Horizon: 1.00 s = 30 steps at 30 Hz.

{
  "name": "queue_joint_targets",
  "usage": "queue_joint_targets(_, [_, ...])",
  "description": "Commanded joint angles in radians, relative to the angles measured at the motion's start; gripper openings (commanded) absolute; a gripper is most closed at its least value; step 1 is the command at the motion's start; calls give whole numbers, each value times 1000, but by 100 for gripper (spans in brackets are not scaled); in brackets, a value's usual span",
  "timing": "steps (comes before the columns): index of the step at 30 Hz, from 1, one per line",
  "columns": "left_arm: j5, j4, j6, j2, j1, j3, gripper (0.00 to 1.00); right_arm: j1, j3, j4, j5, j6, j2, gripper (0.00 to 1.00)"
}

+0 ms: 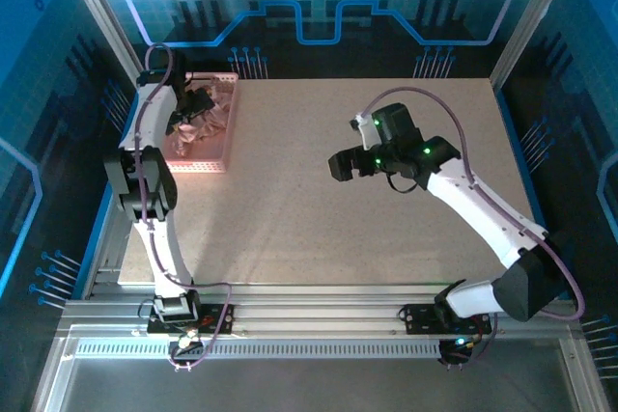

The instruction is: Fold and stack the t-shirts

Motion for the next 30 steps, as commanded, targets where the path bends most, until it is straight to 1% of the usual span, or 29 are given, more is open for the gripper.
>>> queue_joint_targets(1, [-24, -77, -43, 75, 13, 82, 99, 15, 58, -31, -68, -4, 40, 100])
queue_joint_targets(6, [-45, -85, -65, 159, 18, 147, 97, 17, 109, -24, -113, -2, 98, 100])
queue_joint_targets(12, [-28, -93, -75, 247, 18, 197, 94, 21, 129, -19, -135, 7, 129, 100])
queue_joint_targets(16, [-4, -83, -73, 283, 17, 198, 89, 21, 128, -20, -138, 6, 130, 100])
queue_joint_targets(20, [22, -64, -66, 296, 17, 185, 82, 21, 131, -23, -140, 3, 133, 100])
queue_joint_targets(22, [38, -50, -60, 299, 17, 172, 76, 21, 131, -22, -140, 3, 135, 100])
queue_joint_targets(25, [68, -32, -53, 304, 17, 156, 62, 21, 130, -22, -138, 5, 140, 100])
queue_joint_targets(30, [134, 9, -42, 302, 18, 137, 21, 21, 120, -16, -140, 13, 135, 100])
